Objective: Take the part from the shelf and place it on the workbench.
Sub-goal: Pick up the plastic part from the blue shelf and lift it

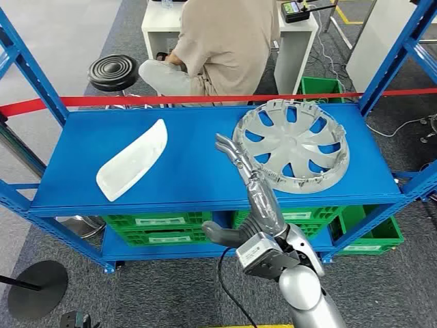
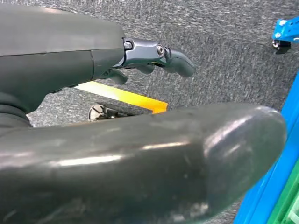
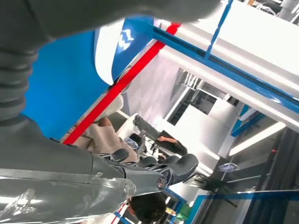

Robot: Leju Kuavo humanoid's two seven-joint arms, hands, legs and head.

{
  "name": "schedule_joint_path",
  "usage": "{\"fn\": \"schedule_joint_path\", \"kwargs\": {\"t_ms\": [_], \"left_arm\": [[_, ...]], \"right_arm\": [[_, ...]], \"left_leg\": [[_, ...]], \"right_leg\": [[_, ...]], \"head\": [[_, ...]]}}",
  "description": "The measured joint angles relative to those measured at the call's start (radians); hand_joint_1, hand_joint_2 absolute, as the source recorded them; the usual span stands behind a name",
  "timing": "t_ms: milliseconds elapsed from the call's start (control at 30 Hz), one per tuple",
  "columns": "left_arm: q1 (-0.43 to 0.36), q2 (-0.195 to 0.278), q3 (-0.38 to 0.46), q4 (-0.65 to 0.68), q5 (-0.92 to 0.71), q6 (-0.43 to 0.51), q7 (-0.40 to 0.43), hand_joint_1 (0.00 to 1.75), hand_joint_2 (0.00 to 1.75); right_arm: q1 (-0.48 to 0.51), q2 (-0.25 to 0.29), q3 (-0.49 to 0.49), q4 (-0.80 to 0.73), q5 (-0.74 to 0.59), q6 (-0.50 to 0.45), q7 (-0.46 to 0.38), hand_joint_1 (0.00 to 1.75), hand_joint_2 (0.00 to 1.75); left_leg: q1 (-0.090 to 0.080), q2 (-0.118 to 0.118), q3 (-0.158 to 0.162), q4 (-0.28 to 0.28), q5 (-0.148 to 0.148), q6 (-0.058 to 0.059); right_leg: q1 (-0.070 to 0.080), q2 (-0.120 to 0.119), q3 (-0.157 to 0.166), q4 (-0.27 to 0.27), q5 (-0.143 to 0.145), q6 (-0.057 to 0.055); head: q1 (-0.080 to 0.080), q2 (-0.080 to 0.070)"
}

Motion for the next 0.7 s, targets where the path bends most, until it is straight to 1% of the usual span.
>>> {"fn": "schedule_joint_path", "kwargs": {"t_ms": [33,67,100,200,233,267,300,333,367,400,433,467,500,533,567,600,633,700], "left_arm": [[0.000,0.002,0.000,0.001,0.000,0.000,0.000,0.00,0.00],[0.000,0.003,0.000,0.001,0.000,0.000,0.000,0.00,0.00],[0.000,0.005,0.000,0.003,0.000,0.001,0.000,0.00,0.00],[0.000,0.010,0.000,0.006,-0.001,0.001,0.000,0.00,0.00],[-0.001,0.011,0.000,0.008,-0.001,0.001,0.000,0.00,0.00],[-0.001,0.012,-0.001,0.009,-0.001,0.001,0.000,0.00,0.00],[-0.001,0.012,-0.001,0.011,-0.001,0.001,0.000,0.00,0.00],[0.000,0.012,-0.001,0.013,-0.001,0.001,0.000,0.00,0.00],[0.000,0.013,-0.001,0.014,-0.001,0.001,0.000,0.00,0.00],[0.000,0.013,-0.001,0.015,-0.001,0.001,0.000,0.00,0.00],[0.000,0.014,-0.001,0.016,-0.002,0.001,0.000,0.00,0.00],[0.000,0.015,-0.001,0.017,-0.003,0.001,0.000,0.00,0.00],[0.000,0.016,-0.001,0.018,-0.006,0.001,-0.001,0.00,0.00],[-0.001,0.017,-0.001,0.019,-0.010,0.003,0.000,0.00,0.00],[-0.002,0.018,-0.002,0.021,-0.015,0.007,0.004,0.00,0.00],[-0.004,0.019,-0.002,0.023,-0.020,0.013,0.011,0.00,0.00],[-0.005,0.020,-0.003,0.024,-0.026,0.019,0.019,0.00,0.00],[-0.003,0.019,-0.004,0.026,-0.036,0.025,0.033,0.00,0.00]], "right_arm": [[-0.002,0.000,0.001,0.001,0.000,0.000,0.000,0.00,1.75],[-0.003,0.000,0.002,0.002,0.000,0.000,0.000,0.00,1.75],[-0.004,0.000,0.004,0.004,0.000,0.000,0.000,0.00,1.75],[-0.006,0.000,0.007,0.008,0.000,-0.001,0.001,0.00,1.75],[-0.007,0.000,0.007,0.008,0.000,-0.001,0.001,0.00,1.75],[-0.009,0.000,0.008,0.009,0.000,-0.001,0.001,0.00,1.75],[-0.010,0.000,0.008,0.009,0.000,-0.001,0.000,0.00,1.75],[-0.010,0.000,0.008,0.010,0.000,-0.001,0.000,0.00,1.75],[-0.010,0.000,0.009,0.012,0.001,-0.001,0.001,0.00,1.75],[-0.010,0.000,0.009,0.014,0.007,-0.001,0.003,0.00,1.75],[-0.012,0.000,0.009,0.016,0.018,-0.001,0.009,0.00,1.75],[-0.016,0.000,0.010,0.019,0.037,-0.002,0.020,0.00,1.75],[-0.024,0.000,0.013,0.024,0.065,-0.005,0.036,0.00,1.75],[-0.036,0.000,0.017,0.033,0.100,-0.010,0.057,0.00,1.75],[-0.053,-0.001,0.020,0.047,0.139,-0.015,0.081,0.00,1.75],[-0.070,-0.003,0.023,0.069,0.179,-0.023,0.103,0.00,1.75],[-0.085,-0.005,0.025,0.096,0.219,-0.033,0.120,0.00,1.75],[-0.105,-0.011,0.026,0.164,0.295,-0.059,0.139,0.00,1.75]], "left_leg": [[-0.002,0.000,0.001,0.002,-0.002,-0.003],[-0.004,-0.001,0.001,0.003,-0.003,-0.006],[-0.005,-0.001,0.002,0.003,-0.004,-0.010],[-0.004,-0.001,0.004,0.001,-0.004,-0.025],[-0.003,-0.001,-0.001,0.012,-0.015,-0.030],[-0.003,-0.001,-0.015,0.043,-0.036,-0.034],[-0.002,0.000,-0.039,0.095,-0.066,-0.038],[-0.002,0.000,-0.072,0.163,-0.100,-0.040],[-0.002,0.000,-0.105,0.231,-0.126,-0.042],[-0.002,0.000,-0.128,0.276,-0.137,-0.042],[-0.002,0.000,-0.136,0.287,-0.128,-0.041],[-0.002,0.000,-0.123,0.258,-0.102,-0.040],[-0.002,0.001,-0.095,0.200,-0.065,-0.038],[-0.003,0.002,-0.061,0.129,-0.033,-0.035],[-0.003,0.002,-0.031,0.069,-0.014,-0.032],[-0.004,0.003,-0.012,0.029,-0.006,-0.029],[-0.005,0.002,-0.003,0.010,-0.007,-0.025],[-0.004,0.001,-0.002,0.004,-0.008,-0.013]], "right_leg": [[0.000,0.001,0.008,-0.020,0.005,-0.001],[0.000,0.002,0.013,-0.030,0.008,-0.005],[0.001,0.004,0.025,-0.056,0.018,-0.010],[0.003,0.007,0.027,-0.063,0.021,-0.031],[0.002,0.006,0.027,-0.064,0.022,-0.038],[0.000,0.005,0.028,-0.065,0.023,-0.044],[-0.001,0.004,0.029,-0.066,0.022,-0.048],[-0.001,0.004,0.029,-0.066,0.022,-0.051],[-0.001,0.003,0.029,-0.066,0.021,-0.052],[-0.001,0.003,0.029,-0.066,0.021,-0.053],[0.000,0.004,0.030,-0.066,0.020,-0.053],[-0.001,0.004,0.031,-0.065,0.019,-0.052],[-0.001,0.005,0.033,-0.065,0.018,-0.051],[0.001,0.007,0.034,-0.065,0.016,-0.049],[0.003,0.009,0.034,-0.063,0.014,-0.045],[0.005,0.011,0.033,-0.063,0.013,-0.040],[0.007,0.011,0.033,-0.064,0.012,-0.034],[0.006,0.011,0.035,-0.071,0.013,-0.022]], "head": [[0.001,0.000],[0.001,0.000],[0.001,0.000],[0.000,0.000],[0.000,0.000],[-0.002,0.000],[-0.003,0.000],[-0.005,0.000],[-0.005,0.000],[-0.005,0.000],[-0.005,0.000],[-0.005,0.000],[-0.005,0.000],[-0.006,0.000],[-0.006,0.000],[-0.006,0.000],[-0.005,0.000],[-0.005,0.000]]}}
